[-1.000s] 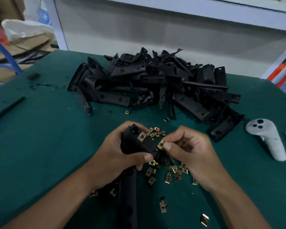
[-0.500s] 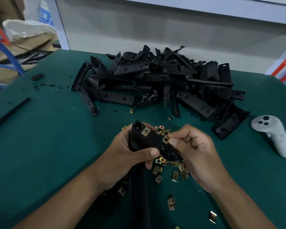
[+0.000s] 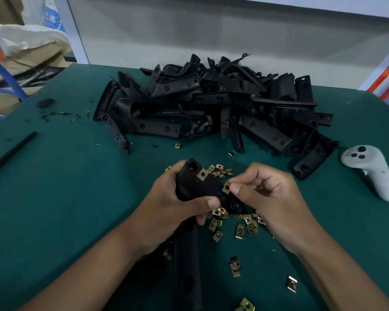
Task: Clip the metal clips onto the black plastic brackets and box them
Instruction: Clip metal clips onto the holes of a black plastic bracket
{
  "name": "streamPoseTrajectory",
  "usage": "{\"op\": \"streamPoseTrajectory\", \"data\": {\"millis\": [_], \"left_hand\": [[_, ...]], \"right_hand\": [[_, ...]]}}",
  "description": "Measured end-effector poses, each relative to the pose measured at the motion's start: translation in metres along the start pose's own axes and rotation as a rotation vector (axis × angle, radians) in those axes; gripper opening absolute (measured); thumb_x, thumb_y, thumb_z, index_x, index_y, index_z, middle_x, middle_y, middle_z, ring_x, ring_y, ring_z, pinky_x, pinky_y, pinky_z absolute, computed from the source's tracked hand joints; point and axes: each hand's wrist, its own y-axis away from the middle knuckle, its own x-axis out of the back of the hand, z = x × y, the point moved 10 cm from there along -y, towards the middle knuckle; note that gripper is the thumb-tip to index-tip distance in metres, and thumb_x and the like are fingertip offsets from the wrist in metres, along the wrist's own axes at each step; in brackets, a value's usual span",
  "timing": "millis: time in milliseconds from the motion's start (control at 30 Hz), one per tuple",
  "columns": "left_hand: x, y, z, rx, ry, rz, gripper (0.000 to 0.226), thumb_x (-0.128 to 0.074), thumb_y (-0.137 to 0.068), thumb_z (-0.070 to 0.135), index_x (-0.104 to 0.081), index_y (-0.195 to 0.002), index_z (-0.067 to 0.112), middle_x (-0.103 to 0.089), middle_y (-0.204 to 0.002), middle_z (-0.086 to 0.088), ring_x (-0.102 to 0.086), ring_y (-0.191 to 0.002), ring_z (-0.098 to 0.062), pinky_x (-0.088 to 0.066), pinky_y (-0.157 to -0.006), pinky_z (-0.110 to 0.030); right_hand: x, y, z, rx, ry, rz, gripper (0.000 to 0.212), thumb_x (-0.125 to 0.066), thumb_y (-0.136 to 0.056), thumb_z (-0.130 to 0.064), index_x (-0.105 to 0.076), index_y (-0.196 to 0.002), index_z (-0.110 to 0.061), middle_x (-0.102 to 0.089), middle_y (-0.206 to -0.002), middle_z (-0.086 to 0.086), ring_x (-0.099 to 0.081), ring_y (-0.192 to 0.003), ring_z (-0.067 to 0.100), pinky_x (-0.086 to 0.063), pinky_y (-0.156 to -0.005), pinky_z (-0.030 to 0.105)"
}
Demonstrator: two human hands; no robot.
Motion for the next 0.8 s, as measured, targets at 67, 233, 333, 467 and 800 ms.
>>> {"op": "streamPoseTrajectory", "data": {"millis": [67,233,333,467,800], "left_hand": [[0.0,0.0,0.0,0.001,-0.005,0.026,0.03,-0.086,-0.078,0.027,-0.062,-0.095,0.022,-0.065,-0.069,-0.007,-0.06,-0.058,-0.019,-0.057,-0.073,-0.055],[0.006,0.0,0.005,-0.047,-0.024,0.109,0.025,-0.086,-0.075,0.028,-0.064,-0.088,0.027,-0.07,-0.078,-0.005,-0.062,-0.056,-0.017,-0.053,-0.058,-0.025],[0.007,0.001,0.005,-0.055,-0.018,0.127,0.028,-0.086,-0.075,0.026,-0.062,-0.089,0.023,-0.07,-0.078,-0.002,-0.063,-0.055,-0.016,-0.052,-0.056,-0.023],[0.007,0.001,0.004,-0.061,0.011,0.138,0.029,-0.087,-0.075,0.026,-0.064,-0.092,0.021,-0.073,-0.086,-0.003,-0.064,-0.057,-0.017,-0.054,-0.057,-0.025],[0.012,0.003,0.014,-0.13,0.107,0.181,0.033,-0.082,-0.08,0.029,-0.066,-0.109,0.031,-0.071,-0.085,-0.001,-0.067,-0.067,-0.016,-0.056,-0.066,-0.026]], "right_hand": [[0.001,0.0,0.004,-0.034,-0.022,0.026,0.003,-0.074,-0.081,-0.026,-0.075,-0.078,-0.024,-0.074,-0.075,-0.004,-0.067,-0.071,0.005,-0.053,-0.068,0.017],[0.0,0.003,0.02,-0.121,-0.116,0.088,0.011,-0.083,-0.08,-0.031,-0.076,-0.08,-0.023,-0.072,-0.077,-0.001,-0.068,-0.079,0.016,-0.053,-0.078,0.033],[-0.002,0.004,0.015,-0.097,-0.134,0.058,0.02,-0.073,-0.08,-0.04,-0.076,-0.082,-0.02,-0.069,-0.09,0.024,-0.065,-0.085,0.039,-0.05,-0.082,0.043],[-0.005,0.002,0.009,-0.063,-0.042,-0.007,0.012,-0.075,-0.084,-0.033,-0.076,-0.088,-0.021,-0.074,-0.088,0.0,-0.067,-0.084,0.013,-0.054,-0.08,0.025],[-0.017,0.003,0.003,0.032,0.003,-0.086,0.031,-0.081,-0.079,-0.037,-0.072,-0.109,-0.035,-0.069,-0.114,-0.007,-0.068,-0.105,0.015,-0.055,-0.084,0.027]]}}
